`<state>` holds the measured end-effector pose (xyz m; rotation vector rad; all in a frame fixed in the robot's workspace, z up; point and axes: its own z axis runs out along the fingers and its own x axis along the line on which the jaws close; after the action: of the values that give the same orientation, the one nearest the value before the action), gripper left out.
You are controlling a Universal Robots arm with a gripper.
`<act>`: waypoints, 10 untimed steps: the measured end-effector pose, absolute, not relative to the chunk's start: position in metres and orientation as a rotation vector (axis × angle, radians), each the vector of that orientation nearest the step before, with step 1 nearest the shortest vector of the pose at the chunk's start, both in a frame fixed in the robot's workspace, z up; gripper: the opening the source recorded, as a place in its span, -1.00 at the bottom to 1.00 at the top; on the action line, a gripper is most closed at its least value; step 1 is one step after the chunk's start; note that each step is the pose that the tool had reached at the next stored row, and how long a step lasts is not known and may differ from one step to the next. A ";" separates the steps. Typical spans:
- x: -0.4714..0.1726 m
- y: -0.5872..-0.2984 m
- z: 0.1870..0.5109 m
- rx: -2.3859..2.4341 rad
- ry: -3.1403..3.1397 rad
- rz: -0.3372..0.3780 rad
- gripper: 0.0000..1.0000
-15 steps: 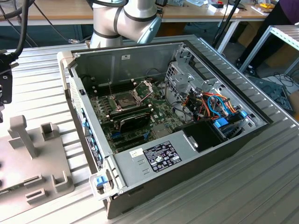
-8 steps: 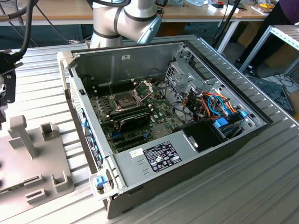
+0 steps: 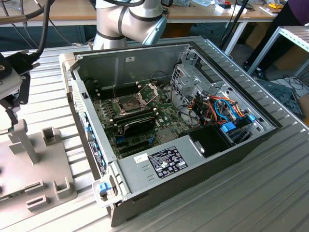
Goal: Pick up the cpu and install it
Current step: 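Pick up the cpu and move it towards the insertion slot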
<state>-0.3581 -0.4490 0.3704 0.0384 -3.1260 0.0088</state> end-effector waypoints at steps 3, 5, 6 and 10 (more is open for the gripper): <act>-0.358 -0.449 0.370 0.038 -3.126 0.009 0.09; -0.357 -0.449 0.370 0.038 -3.126 0.009 0.09; -0.357 -0.449 0.370 0.038 -3.126 0.009 0.09; -0.357 -0.449 0.371 0.038 -3.126 0.009 0.09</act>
<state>-0.3573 -0.4490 0.3707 0.0382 -3.1261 0.0087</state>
